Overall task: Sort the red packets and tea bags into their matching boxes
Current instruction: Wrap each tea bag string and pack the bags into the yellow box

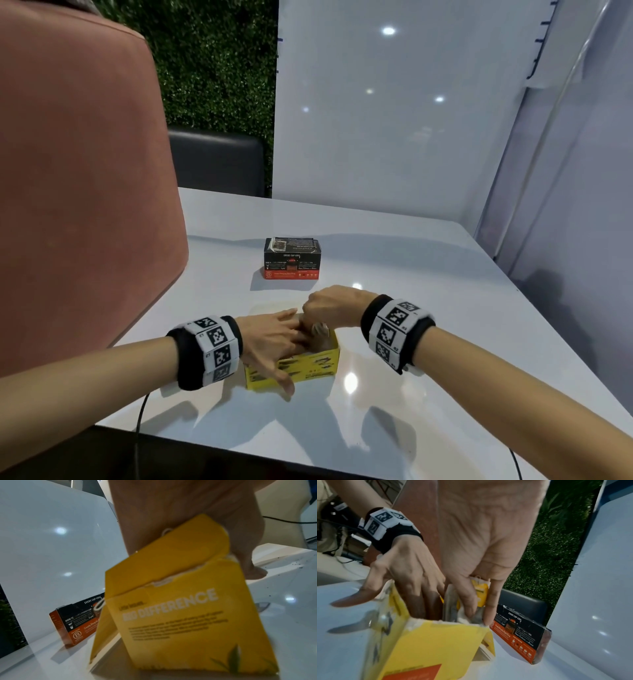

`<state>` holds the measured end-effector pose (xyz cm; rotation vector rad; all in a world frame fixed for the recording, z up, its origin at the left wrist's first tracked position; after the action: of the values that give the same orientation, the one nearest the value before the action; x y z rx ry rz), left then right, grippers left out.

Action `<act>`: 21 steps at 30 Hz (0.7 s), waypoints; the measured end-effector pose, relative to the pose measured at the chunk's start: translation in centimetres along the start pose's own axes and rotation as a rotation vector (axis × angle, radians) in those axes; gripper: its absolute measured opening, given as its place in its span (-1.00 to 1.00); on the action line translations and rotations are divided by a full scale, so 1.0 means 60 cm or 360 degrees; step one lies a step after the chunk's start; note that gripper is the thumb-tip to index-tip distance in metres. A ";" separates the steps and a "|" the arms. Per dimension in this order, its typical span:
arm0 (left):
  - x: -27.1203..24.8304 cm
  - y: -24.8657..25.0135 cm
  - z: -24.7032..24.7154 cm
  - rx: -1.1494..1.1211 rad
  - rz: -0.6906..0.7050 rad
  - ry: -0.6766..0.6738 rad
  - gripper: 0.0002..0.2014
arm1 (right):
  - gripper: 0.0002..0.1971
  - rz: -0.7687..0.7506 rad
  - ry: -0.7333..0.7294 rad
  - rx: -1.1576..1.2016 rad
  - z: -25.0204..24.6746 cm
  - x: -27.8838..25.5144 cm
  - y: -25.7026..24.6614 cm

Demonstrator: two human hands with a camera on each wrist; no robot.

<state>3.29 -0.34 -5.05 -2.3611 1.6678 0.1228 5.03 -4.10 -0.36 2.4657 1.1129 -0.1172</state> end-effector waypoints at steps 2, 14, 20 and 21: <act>-0.003 -0.001 0.000 0.0037 0.0002 0.0019 -0.19 | -0.83 -0.0005 -0.0038 0.0003 0.012 0.007 -0.007; -0.038 -0.034 -0.044 -0.0402 -0.0108 0.0172 -0.43 | -0.74 -0.0056 0.0348 0.0481 0.013 -0.010 -0.022; -0.164 -0.128 -0.068 -0.1331 -0.0882 0.0968 -0.10 | -0.61 0.0460 0.0609 0.0835 0.005 -0.045 0.054; -0.180 -0.129 -0.047 -0.1488 -0.1029 0.0958 0.08 | -0.62 0.0623 0.0675 0.0971 0.006 -0.057 0.068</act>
<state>6.65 11.28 1.10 -3.8399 0.9972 0.0802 5.76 -9.04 1.57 3.3243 0.7937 0.2305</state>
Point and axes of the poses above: each hand's wrist, its own x-axis towards the middle knuckle, its own z-axis out of the palm, y = z × x, the point moved 8 cm from there along x, towards the middle knuckle, and after that the axes turned 5 degrees about y, right-handed, at the moved point
